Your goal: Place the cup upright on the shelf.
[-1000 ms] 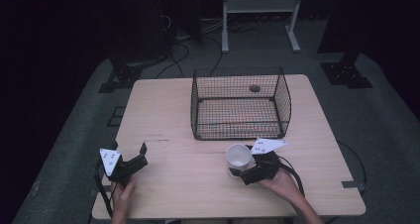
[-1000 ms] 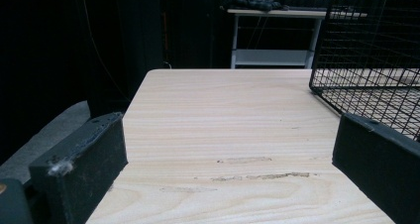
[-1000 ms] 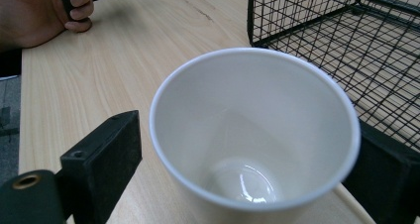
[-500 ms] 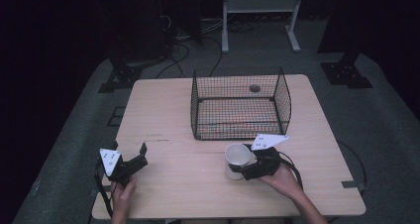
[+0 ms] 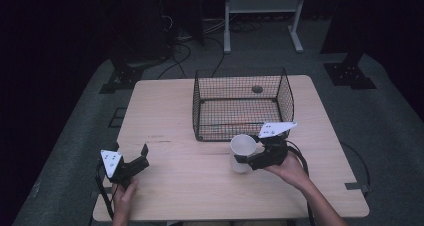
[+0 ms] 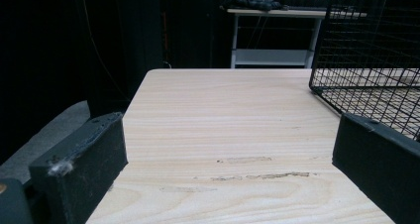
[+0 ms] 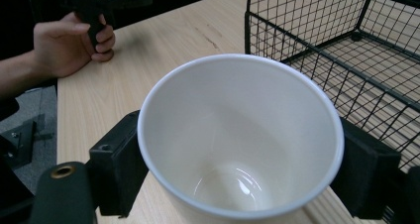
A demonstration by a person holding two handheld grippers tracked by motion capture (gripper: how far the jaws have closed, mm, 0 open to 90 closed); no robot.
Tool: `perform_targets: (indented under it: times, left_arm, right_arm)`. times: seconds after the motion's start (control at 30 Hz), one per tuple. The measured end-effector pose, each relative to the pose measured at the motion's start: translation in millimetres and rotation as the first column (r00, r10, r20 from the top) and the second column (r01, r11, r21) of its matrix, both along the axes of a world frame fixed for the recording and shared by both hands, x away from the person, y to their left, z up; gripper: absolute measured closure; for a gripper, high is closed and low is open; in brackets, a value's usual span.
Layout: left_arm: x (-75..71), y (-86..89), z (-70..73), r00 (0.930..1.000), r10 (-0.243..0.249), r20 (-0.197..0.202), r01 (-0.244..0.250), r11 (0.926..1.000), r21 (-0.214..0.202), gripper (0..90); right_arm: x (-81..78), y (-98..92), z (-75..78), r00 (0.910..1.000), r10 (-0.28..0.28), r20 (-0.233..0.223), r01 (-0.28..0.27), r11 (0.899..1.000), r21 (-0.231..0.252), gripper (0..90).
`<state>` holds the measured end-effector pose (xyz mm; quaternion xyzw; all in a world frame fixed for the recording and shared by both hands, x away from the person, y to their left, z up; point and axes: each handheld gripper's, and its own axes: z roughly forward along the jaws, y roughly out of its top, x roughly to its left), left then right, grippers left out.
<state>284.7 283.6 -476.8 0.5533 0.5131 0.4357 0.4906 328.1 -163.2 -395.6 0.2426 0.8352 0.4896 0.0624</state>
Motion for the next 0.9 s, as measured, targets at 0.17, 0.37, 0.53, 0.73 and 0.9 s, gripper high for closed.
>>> perform_targets:
  times: [0.17,0.37,0.53,0.73,0.9]
  left_arm:
    - [-0.1,-0.1,0.1,1.0000,0.000,-0.001,0.000,1.0000,0.000,0.0]
    - [-0.1,-0.4,0.0,1.0000,-0.001,0.002,0.001,1.0000,0.001,0.0]
    - [-0.3,-0.3,0.1,1.0000,0.000,-0.001,0.000,1.0000,0.001,0.0]
    - [-0.2,-0.4,0.1,1.0000,0.001,0.000,-0.001,1.0000,0.000,0.0]
    - [-0.2,-0.5,0.1,1.0000,0.000,0.001,0.000,1.0000,-0.001,0.0]
  right_arm:
    - [5.8,-1.7,7.5,1.0000,0.000,-0.005,0.000,1.000,-0.004,18.9]
    - [12.8,-4.2,14.7,0.9999,0.002,-0.015,-0.002,1.000,-0.003,18.9]
    - [15.7,-4.3,22.9,0.9999,0.009,-0.007,-0.009,1.000,0.003,18.9]
    - [20.7,-4.5,32.1,0.9999,0.015,-0.006,-0.014,1.000,0.012,18.8]
    - [27.8,-6.3,40.5,1.0000,0.003,-0.002,-0.003,1.000,0.026,18.8]
